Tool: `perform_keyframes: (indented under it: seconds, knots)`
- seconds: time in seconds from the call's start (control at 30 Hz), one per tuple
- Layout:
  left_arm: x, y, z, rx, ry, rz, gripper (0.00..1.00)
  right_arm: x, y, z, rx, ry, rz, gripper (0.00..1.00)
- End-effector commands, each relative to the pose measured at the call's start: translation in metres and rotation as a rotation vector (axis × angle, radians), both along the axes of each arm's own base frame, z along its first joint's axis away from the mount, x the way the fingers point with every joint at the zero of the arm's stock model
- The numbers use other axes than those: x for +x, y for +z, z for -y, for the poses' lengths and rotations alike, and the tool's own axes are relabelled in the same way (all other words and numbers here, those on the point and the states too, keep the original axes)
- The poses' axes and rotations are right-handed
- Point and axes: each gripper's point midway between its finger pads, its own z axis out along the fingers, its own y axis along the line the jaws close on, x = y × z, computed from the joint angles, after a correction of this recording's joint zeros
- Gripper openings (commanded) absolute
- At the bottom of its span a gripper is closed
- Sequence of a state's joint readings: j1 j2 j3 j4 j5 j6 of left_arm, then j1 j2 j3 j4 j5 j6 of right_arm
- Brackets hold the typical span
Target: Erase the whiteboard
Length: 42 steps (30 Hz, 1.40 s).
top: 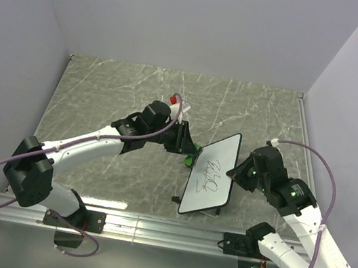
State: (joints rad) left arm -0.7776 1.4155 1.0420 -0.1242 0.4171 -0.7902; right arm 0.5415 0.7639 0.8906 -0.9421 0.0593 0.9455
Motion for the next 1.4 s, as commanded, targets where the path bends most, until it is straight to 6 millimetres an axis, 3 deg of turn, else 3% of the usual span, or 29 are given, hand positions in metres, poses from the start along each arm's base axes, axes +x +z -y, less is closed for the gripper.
perform_keyframes:
  seconds: [0.0, 0.17, 0.33, 0.6, 0.77, 0.8, 0.9, 1.0, 1.1, 1.37]
  knots:
    - [0.001, 0.023, 0.020, -0.042, -0.010, 0.060, 0.00, -0.018, -0.033, 0.012, -0.080, 0.022, -0.073, 0.00]
    - [-0.015, 0.023, 0.046, -0.040, -0.048, 0.062, 0.00, -0.021, -0.061, 0.012, -0.120, 0.031, -0.104, 0.00]
    - [-0.020, 0.018, 0.059, -0.034, -0.058, 0.049, 0.00, -0.031, -0.093, 0.006, -0.145, 0.046, -0.159, 0.00]
    - [-0.039, -0.004, 0.078, -0.003, -0.098, 0.022, 0.00, -0.040, -0.103, 0.004, -0.161, 0.070, -0.171, 0.00]
    - [-0.057, -0.037, 0.094, 0.050, -0.127, -0.001, 0.00, -0.046, -0.104, 0.008, -0.152, 0.065, -0.175, 0.00]
    - [-0.061, -0.051, 0.093, 0.072, -0.127, -0.025, 0.00, -0.046, -0.103, 0.009, -0.152, 0.061, -0.175, 0.00]
    - [-0.067, -0.069, 0.086, 0.078, -0.104, -0.052, 0.00, -0.046, -0.097, 0.011, -0.161, 0.053, -0.168, 0.00]
    - [-0.071, -0.116, 0.052, 0.171, -0.037, -0.091, 0.00, -0.046, -0.091, 0.011, -0.159, 0.055, -0.162, 0.00]
    - [-0.068, -0.145, 0.030, 0.229, 0.031, -0.120, 0.00, -0.045, -0.087, 0.011, -0.155, 0.055, -0.155, 0.00]
    - [-0.042, -0.184, -0.018, 0.306, 0.161, -0.171, 0.00, -0.041, -0.076, 0.009, -0.159, 0.071, -0.139, 0.00]
